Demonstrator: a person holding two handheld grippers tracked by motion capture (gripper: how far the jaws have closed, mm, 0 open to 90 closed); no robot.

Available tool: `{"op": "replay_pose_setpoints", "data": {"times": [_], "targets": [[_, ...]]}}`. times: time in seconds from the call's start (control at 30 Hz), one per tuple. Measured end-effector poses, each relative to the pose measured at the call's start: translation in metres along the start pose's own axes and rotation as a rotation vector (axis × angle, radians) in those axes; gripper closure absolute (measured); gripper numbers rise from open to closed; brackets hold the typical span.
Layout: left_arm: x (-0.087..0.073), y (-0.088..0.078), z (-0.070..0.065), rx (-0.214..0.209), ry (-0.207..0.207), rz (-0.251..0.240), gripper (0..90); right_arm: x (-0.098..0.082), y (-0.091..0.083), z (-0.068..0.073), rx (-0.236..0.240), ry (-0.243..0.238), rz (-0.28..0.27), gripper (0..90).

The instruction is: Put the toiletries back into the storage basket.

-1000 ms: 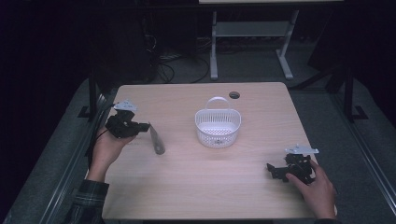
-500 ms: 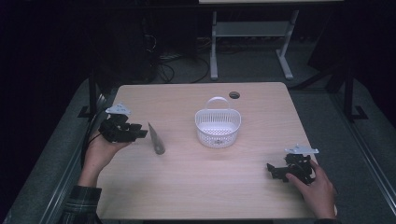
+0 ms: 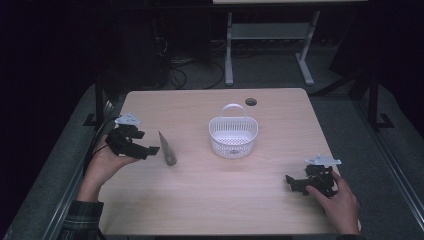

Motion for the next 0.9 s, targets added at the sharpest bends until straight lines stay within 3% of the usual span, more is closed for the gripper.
{"op": "replay_pose_setpoints", "data": {"times": [0.5,0.9], "targets": [[0.019,-0.001,-0.005,-0.003,0.036,0.005,13.0,0.0,0.0,0.0,0.001,0.001,0.001,0.0],[0.033,0.013,-0.011,-0.014,0.066,0.033,12.9,0.0,0.0,0.0,-0.001,0.0,0.0,0.0]]}}
Point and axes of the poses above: each handheld gripper's, and its own axes: y roughly forward along the jaws, x roughly out of its top, z roughly to its left, the point moved 2 cm from there along y, roughly forward along the jaws, and after that the axes turned 1 degree about z, right-handed, at the moved point
